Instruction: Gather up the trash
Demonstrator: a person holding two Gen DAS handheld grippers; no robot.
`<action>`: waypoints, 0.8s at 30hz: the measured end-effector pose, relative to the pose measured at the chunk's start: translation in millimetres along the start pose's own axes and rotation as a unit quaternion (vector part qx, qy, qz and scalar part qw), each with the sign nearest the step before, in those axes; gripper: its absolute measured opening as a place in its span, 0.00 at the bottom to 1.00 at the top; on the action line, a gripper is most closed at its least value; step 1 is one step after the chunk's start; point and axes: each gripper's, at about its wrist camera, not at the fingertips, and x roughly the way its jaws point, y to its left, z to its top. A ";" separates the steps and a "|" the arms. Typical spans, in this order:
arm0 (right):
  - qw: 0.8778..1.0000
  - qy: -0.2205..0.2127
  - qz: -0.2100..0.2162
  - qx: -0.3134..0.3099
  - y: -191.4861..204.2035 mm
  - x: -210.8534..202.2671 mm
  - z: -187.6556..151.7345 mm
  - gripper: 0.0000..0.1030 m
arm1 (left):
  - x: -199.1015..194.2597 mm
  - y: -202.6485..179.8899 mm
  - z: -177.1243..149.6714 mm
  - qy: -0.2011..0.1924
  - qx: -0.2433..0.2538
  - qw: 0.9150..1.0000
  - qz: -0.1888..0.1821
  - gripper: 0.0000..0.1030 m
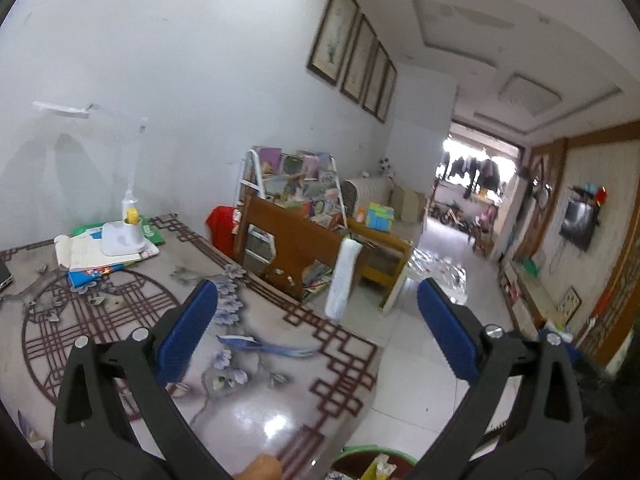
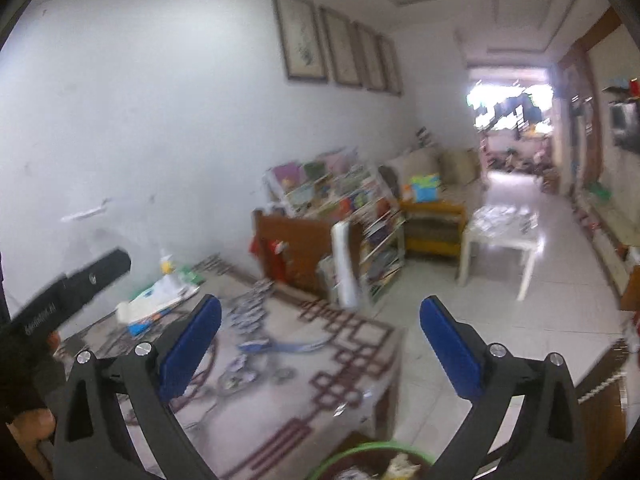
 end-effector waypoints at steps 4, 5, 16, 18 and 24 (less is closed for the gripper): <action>1.000 -0.021 0.009 0.013 14.5 4.0 6.7 0.93 | 2.9 15.9 6.4 0.013 0.017 1.000 0.022 0.95; 1.000 -0.021 0.008 0.011 18.3 6.0 8.7 0.93 | 2.4 19.3 6.7 0.014 0.025 0.999 0.032 0.95; 1.000 0.008 -0.022 -0.012 45.9 16.5 -4.0 0.93 | -15.9 39.1 2.0 -0.027 0.043 0.998 0.044 0.95; 0.999 0.024 -0.030 -0.026 52.3 20.6 -8.7 0.93 | -14.0 40.7 1.3 -0.018 0.044 0.998 0.036 0.95; 0.999 0.008 -0.029 -0.016 60.8 20.8 -16.1 0.93 | -11.0 48.6 -5.4 0.004 0.050 0.998 0.033 0.95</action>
